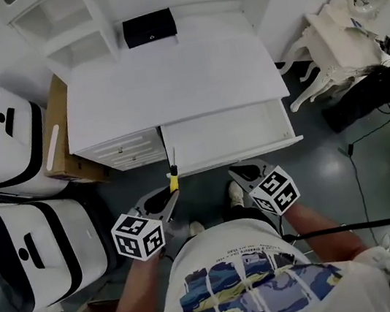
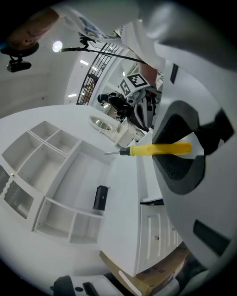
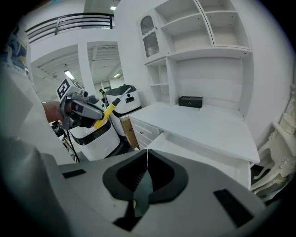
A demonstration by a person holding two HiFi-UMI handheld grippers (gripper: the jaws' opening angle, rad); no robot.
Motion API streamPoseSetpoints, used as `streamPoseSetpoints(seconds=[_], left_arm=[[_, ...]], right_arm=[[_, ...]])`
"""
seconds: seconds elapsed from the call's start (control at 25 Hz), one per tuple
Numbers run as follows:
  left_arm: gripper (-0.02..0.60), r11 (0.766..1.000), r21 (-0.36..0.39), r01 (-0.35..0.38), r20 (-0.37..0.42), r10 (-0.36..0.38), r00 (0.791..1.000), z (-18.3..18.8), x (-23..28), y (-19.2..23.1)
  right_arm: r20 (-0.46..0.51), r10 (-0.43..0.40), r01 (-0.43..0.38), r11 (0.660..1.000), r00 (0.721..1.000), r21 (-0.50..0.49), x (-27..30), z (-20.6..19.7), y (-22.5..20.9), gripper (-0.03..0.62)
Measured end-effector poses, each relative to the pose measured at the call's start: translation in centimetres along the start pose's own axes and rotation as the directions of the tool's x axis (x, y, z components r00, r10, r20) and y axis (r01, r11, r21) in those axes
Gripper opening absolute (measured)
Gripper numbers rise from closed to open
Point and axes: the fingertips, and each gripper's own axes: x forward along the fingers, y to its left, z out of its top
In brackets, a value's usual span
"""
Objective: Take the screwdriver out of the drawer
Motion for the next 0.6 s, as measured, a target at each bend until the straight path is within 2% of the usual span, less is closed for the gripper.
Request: streamPoseSetpoints(seconds=[0.6], left_arm=[[0.078,0.998,0.047,0.044,0.042,-0.046,0.998,-3.4,-5.5,-2.0]], right_arm=[[0.017,-0.040,0.040,0.999,0.999,-0.022,-0.8,-1.8,7.3,0.025]])
